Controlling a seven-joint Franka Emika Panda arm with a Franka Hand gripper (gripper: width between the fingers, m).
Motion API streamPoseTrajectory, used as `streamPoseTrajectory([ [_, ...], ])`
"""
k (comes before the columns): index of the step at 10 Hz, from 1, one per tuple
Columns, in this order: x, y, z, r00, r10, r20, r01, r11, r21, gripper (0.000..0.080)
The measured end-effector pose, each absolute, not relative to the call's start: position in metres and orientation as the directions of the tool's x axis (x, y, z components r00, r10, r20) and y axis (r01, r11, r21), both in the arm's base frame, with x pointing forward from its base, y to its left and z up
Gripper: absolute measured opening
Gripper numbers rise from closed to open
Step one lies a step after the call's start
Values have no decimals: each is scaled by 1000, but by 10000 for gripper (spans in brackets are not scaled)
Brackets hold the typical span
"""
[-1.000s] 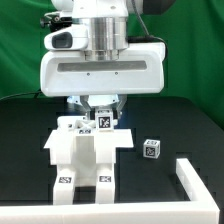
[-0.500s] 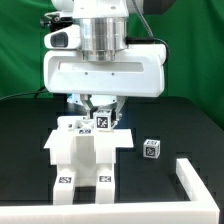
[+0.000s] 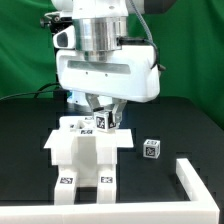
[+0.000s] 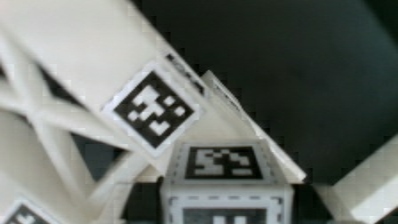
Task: Assemble chair
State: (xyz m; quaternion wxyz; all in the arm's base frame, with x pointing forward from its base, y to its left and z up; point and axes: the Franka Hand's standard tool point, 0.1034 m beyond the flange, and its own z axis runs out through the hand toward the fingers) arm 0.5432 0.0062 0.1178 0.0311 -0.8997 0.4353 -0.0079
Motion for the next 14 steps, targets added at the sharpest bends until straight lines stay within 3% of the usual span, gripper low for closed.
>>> streamPoseTrajectory([
  [2, 543, 7, 117, 564, -825, -18, -825, -562, -62, 284],
  [3, 543, 7, 117, 574, -819, -18, -818, -572, -62, 496],
  [4, 543, 7, 117, 577, -817, -17, -816, -575, -61, 496],
  [5, 543, 7, 117, 626, -779, -14, -779, -625, -59, 621],
  [7, 545, 10, 119, 823, -568, -7, -568, -822, -33, 641],
  [9, 543, 10, 119, 956, -294, -4, -294, -955, -33, 648],
  [12, 543, 9, 118, 993, -115, 3, -115, -993, -25, 649],
  [14, 547, 7, 118, 957, 286, 43, 285, -958, 25, 649],
])
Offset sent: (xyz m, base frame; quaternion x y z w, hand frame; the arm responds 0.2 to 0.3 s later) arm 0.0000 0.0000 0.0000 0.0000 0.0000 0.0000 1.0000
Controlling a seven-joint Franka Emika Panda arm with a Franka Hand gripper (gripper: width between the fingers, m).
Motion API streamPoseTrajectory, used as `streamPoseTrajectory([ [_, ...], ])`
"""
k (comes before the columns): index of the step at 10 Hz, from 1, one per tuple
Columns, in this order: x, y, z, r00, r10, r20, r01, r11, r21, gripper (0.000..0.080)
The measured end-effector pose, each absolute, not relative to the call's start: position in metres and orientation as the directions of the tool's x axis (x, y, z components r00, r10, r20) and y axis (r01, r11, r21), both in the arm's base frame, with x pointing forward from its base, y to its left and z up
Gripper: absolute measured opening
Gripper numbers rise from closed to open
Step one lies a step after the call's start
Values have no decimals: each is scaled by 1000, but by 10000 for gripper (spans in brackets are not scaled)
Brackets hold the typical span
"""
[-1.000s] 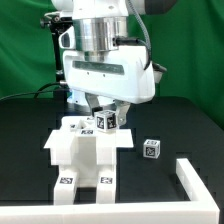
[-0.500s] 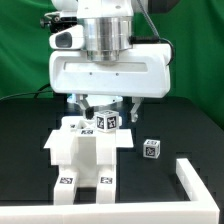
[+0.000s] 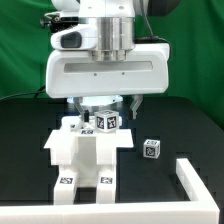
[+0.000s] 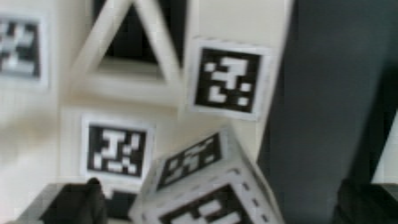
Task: Assemble chair
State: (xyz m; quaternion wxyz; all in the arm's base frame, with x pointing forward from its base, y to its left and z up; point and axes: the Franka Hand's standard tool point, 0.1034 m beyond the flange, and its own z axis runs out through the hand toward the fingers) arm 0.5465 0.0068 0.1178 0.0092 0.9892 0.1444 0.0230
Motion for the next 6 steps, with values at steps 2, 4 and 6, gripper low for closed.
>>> streamPoseTrajectory([
  [2, 547, 6, 117, 963, 264, 48, 264, -964, 25, 620],
  [4, 547, 6, 117, 977, 209, 49, 208, -978, 22, 427],
  [6, 547, 7, 117, 996, 73, 52, 72, -997, 12, 282],
])
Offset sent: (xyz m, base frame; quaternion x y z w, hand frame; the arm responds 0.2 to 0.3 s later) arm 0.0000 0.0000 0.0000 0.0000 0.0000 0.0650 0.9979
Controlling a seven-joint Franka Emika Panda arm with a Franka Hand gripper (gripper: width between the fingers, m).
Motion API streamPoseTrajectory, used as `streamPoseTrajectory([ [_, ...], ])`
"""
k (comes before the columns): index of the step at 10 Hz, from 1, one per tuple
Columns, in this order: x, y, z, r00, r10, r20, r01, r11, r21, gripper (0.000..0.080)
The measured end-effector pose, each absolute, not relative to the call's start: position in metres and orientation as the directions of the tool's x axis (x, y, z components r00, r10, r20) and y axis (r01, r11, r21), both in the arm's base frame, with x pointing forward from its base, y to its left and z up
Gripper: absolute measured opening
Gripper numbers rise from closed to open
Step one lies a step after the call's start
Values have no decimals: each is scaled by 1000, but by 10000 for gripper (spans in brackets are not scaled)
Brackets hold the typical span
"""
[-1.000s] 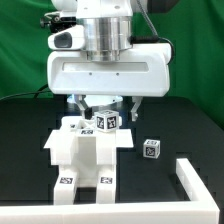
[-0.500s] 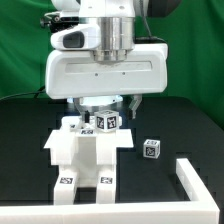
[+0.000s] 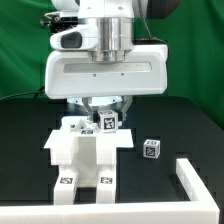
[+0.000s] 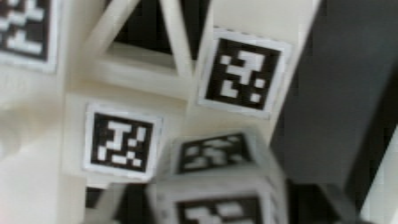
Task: Assemble chair
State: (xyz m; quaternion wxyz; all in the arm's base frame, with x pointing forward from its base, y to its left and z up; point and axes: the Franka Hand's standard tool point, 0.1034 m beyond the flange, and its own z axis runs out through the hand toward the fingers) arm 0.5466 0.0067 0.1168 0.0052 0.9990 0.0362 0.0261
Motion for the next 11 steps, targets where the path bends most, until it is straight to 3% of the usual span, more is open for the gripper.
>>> streamPoseTrajectory([
  [3, 547, 7, 117, 992, -112, 53, -112, -994, -2, 282],
  [5, 549, 6, 117, 939, -339, 62, -338, -941, -28, 282],
  [8, 550, 5, 116, 673, -739, 20, -735, -672, -84, 284],
  [9, 550, 6, 116, 606, -795, 6, -792, -604, -94, 284],
  [11, 550, 6, 116, 639, -769, 11, -766, -637, -93, 291],
])
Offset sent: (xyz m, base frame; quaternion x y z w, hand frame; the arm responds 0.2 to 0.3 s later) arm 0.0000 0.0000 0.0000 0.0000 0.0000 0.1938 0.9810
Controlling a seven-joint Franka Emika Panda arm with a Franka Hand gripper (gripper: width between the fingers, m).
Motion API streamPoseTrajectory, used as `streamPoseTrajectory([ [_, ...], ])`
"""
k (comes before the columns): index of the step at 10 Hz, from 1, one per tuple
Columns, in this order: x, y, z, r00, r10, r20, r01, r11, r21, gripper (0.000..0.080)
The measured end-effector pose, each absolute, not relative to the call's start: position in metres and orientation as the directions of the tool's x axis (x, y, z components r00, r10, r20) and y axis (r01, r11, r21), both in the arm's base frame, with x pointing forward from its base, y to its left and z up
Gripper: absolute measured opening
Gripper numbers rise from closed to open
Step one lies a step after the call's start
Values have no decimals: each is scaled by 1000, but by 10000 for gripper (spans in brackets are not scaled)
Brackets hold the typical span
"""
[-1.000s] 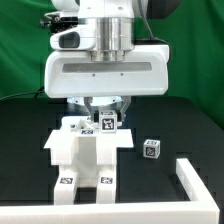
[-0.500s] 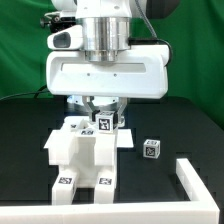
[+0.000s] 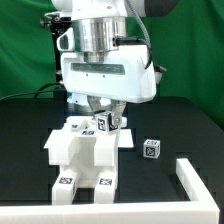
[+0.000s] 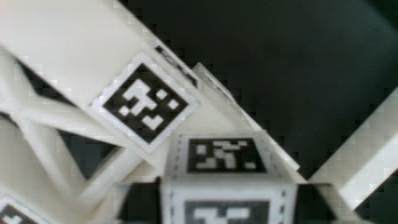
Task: Assemble chair
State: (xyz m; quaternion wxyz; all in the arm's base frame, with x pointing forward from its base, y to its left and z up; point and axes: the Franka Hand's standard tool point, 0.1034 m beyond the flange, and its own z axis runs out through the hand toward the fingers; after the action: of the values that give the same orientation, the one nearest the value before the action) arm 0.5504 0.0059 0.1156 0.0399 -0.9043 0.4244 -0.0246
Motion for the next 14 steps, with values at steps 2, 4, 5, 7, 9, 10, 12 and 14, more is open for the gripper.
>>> streamPoseTrajectory([
  [2, 551, 9, 115, 805, -592, 33, -588, -805, -79, 603],
  [4, 552, 6, 116, 972, -232, 46, -230, -972, -57, 635],
  [5, 550, 8, 114, 996, -70, 49, -68, -997, -44, 647],
  [7, 550, 6, 114, 998, 30, 55, 33, -999, -37, 649],
  [9, 552, 10, 116, 936, 348, 57, 348, -938, 15, 649],
  [10, 554, 10, 117, 923, 377, 74, 376, -926, 26, 649],
  [12, 553, 9, 116, 938, 338, 72, 337, -941, 23, 521],
  [14, 553, 9, 115, 974, 214, 74, 214, -977, 13, 384],
])
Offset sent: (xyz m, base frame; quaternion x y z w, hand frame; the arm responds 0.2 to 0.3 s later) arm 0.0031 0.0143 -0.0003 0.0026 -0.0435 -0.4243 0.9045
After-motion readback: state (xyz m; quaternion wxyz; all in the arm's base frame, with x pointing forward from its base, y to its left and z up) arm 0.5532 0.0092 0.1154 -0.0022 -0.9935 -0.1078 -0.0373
